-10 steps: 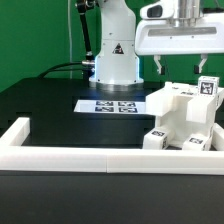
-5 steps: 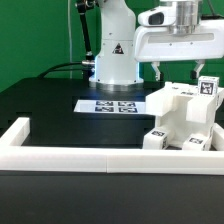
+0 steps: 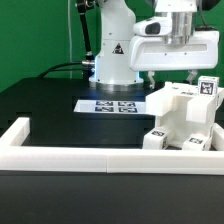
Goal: Assemble chair
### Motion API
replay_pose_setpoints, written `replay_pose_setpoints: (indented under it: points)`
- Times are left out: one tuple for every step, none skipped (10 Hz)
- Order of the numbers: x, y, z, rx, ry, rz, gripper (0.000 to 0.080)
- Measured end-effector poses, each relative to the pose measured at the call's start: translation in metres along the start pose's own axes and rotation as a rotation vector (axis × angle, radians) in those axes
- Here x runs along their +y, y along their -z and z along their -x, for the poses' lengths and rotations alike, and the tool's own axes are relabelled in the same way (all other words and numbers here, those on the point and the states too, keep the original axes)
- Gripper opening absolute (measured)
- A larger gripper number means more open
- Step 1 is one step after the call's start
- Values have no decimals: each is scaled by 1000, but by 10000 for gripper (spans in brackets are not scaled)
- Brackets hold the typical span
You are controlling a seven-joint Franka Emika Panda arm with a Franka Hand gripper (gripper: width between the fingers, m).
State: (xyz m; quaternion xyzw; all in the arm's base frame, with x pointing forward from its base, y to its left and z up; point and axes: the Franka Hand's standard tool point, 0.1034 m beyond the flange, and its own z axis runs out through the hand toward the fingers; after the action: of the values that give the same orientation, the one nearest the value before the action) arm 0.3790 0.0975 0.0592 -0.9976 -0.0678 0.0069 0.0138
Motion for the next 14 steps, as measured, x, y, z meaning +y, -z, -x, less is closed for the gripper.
replay_pose_setpoints:
  points:
    - [0, -7, 1, 2, 0, 10, 649]
    - [0, -13, 4, -5, -3, 17, 649]
    - [0, -15, 5, -12, -3, 19, 649]
    - [0, -15, 5, -11, -4, 19, 649]
    - [0, -15, 5, -11, -4, 19, 649]
    - [0, -15, 5, -12, -4, 19, 649]
    - [1, -16, 7, -13, -1, 19, 649]
    - [5, -20, 12, -14, -14, 16, 649]
    - [2, -26, 18, -21, -18, 17, 649]
    - [-2, -30, 21, -29, -11, 19, 649]
    - [-3, -32, 22, -34, -8, 20, 649]
    - [-2, -33, 23, -36, -9, 22, 649]
    - [-4, -35, 24, -39, -12, 24, 649]
    - [-4, -37, 25, -42, -10, 26, 649]
